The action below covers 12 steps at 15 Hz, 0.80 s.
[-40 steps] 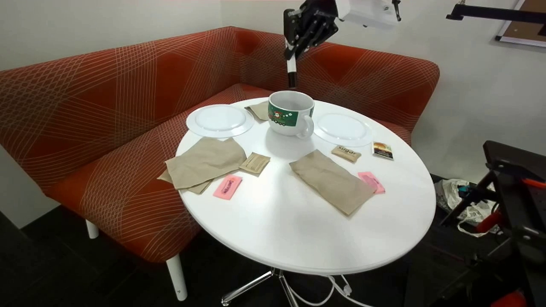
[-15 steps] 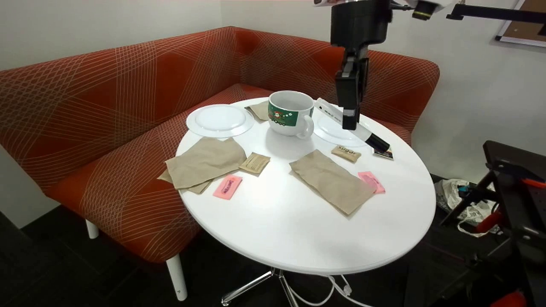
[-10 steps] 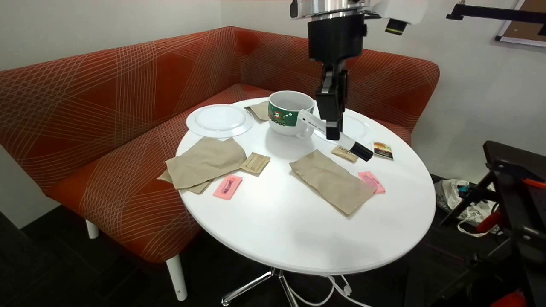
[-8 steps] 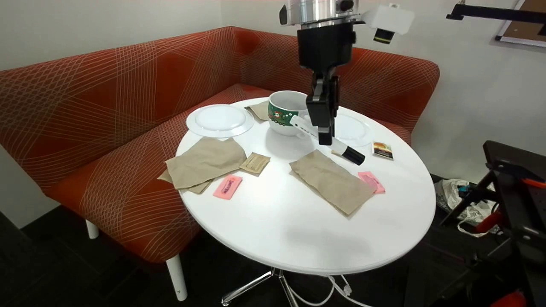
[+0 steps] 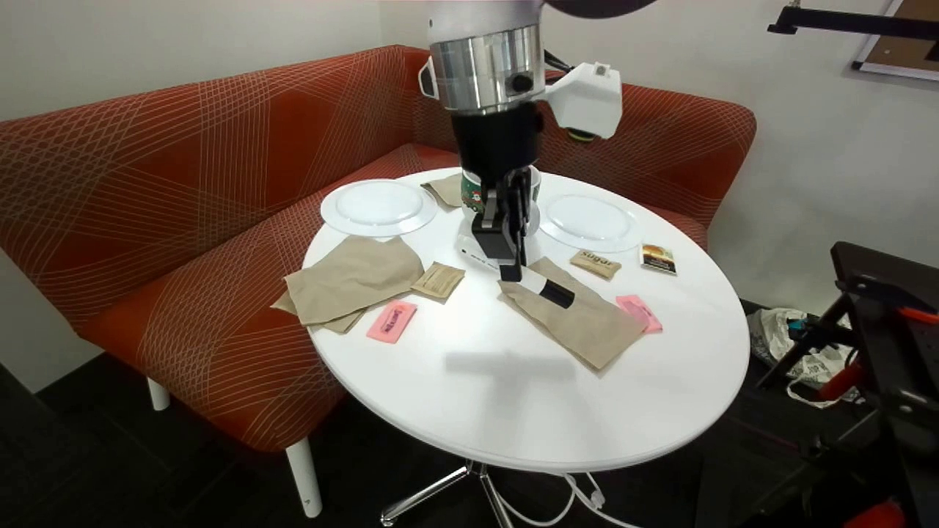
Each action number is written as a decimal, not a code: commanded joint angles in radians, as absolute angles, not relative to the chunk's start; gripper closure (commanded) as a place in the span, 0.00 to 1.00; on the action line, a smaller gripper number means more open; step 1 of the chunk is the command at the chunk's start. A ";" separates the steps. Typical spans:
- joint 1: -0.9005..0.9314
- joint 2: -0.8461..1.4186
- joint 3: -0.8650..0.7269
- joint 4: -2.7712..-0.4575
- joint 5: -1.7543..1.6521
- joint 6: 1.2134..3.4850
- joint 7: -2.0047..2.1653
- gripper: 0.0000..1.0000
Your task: Remove the marker from the mug cup and place it on the table
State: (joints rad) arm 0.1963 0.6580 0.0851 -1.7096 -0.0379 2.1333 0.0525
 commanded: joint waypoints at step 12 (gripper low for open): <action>0.206 0.828 0.072 -1.411 -0.088 1.974 0.046 0.09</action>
State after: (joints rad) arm 0.1963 0.8120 0.0812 -1.4643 -0.0735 2.0199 0.0479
